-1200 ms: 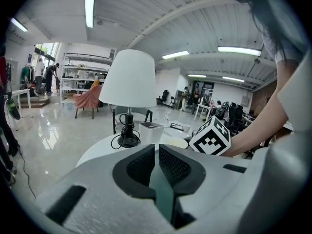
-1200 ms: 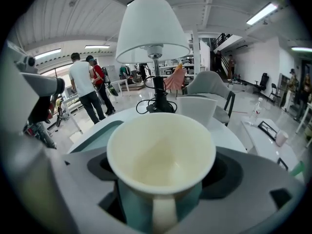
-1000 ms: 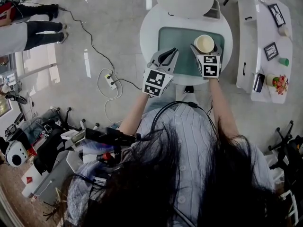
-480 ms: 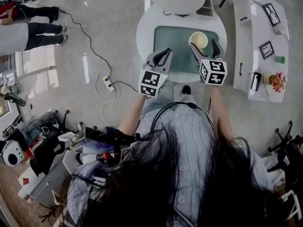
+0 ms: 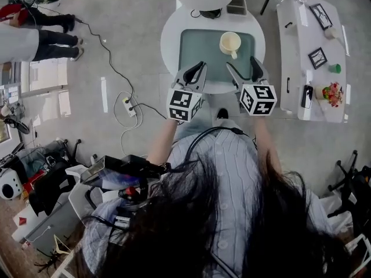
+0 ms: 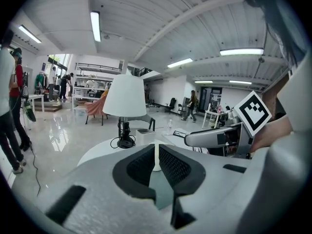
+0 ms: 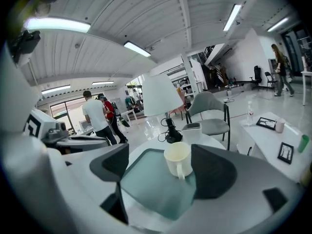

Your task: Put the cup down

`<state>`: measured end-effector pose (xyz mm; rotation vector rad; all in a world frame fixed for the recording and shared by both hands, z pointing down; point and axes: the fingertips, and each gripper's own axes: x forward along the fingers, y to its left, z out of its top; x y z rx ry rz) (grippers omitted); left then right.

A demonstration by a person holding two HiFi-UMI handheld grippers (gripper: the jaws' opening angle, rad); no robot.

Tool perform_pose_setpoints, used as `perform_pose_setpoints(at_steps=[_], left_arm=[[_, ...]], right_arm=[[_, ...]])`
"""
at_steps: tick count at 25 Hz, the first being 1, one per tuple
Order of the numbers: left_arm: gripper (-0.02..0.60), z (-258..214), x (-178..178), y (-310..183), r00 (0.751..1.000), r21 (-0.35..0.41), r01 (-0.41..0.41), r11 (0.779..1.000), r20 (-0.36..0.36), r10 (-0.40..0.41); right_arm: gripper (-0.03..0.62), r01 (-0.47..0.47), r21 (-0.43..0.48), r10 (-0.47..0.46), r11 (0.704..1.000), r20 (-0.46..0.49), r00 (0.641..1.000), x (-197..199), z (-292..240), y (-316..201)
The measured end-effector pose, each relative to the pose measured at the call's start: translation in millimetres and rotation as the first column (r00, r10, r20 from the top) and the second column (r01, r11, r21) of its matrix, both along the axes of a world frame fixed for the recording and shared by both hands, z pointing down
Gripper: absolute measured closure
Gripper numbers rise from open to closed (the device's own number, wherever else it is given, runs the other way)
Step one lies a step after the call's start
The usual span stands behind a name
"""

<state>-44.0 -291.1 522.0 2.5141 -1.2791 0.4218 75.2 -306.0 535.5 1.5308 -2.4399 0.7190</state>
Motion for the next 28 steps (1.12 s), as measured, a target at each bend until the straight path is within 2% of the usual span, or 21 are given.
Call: perform_pose_setpoints(at_steps=[7, 9, 13, 20, 24, 28], left_arm=[[0.545, -10, 14, 54, 0.998, 0.017, 0.062, 0.998, 0.001, -0.062], [0.545, -9, 13, 69, 0.996, 0.013, 0.082, 0.997, 0.017, -0.082], [0.545, -12, 6, 95, 0.995, -0.001, 0.088, 0.996, 0.047, -0.088], [0.545, -9, -9, 113, 0.991, -0.015, 0.121, 0.993, 0.068, -0.119], [0.545, -1, -8, 130, 0.992, -0.036, 0.105, 0.994, 0.069, -0.102], [0.545, -1, -12, 150, 0.996, -0.031, 0.074, 0.997, 0.059, -0.072]], right_arm=[[0.202, 0.077, 0.017, -0.078, 0.997, 0.03, 0.997, -2, -13, 52], [0.237, 0.088, 0.026, -0.089, 0.996, 0.044, 0.995, -4, -15, 61], [0.352, 0.073, 0.032, -0.075, 0.997, 0.075, 0.994, -5, -18, 78], [0.419, 0.065, 0.019, -0.067, 0.998, 0.104, 0.992, -8, -11, 98], [0.468, 0.065, -0.01, -0.063, 0.998, 0.096, 0.993, -5, 0, 118], [0.49, 0.047, -0.016, -0.045, 0.999, 0.099, 0.994, -8, 1, 139]])
